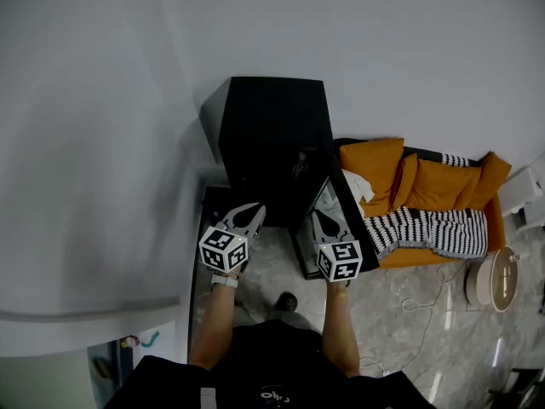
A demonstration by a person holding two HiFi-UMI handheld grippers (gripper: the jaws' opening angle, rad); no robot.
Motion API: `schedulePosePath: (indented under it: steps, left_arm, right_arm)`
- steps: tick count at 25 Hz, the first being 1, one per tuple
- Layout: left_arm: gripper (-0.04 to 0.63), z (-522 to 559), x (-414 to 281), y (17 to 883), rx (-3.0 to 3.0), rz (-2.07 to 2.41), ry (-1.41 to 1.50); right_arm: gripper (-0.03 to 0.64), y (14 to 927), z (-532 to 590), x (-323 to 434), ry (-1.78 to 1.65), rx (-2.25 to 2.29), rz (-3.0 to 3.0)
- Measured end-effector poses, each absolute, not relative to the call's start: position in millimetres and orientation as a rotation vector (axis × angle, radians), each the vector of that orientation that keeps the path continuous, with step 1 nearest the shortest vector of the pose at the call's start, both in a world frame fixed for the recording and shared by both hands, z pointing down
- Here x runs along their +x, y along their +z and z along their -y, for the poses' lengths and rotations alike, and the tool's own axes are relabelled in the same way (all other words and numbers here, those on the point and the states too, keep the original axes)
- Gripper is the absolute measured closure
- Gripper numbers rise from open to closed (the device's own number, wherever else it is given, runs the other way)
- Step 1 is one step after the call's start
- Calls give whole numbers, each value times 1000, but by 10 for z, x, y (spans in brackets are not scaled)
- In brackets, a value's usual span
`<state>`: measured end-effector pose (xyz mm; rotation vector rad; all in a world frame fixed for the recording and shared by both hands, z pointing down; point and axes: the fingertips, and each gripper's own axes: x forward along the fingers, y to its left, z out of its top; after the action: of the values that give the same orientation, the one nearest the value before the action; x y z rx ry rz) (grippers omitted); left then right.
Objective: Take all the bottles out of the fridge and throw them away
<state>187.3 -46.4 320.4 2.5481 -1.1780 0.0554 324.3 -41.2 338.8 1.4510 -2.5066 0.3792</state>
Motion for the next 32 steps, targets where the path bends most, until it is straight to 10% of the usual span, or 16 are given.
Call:
schedulePosePath:
  steps: [32]
  left_arm:
    - [589, 763, 291, 3329, 2647, 977, 73]
  right_arm:
    - [609, 3632, 868, 1599, 385, 1560, 2373]
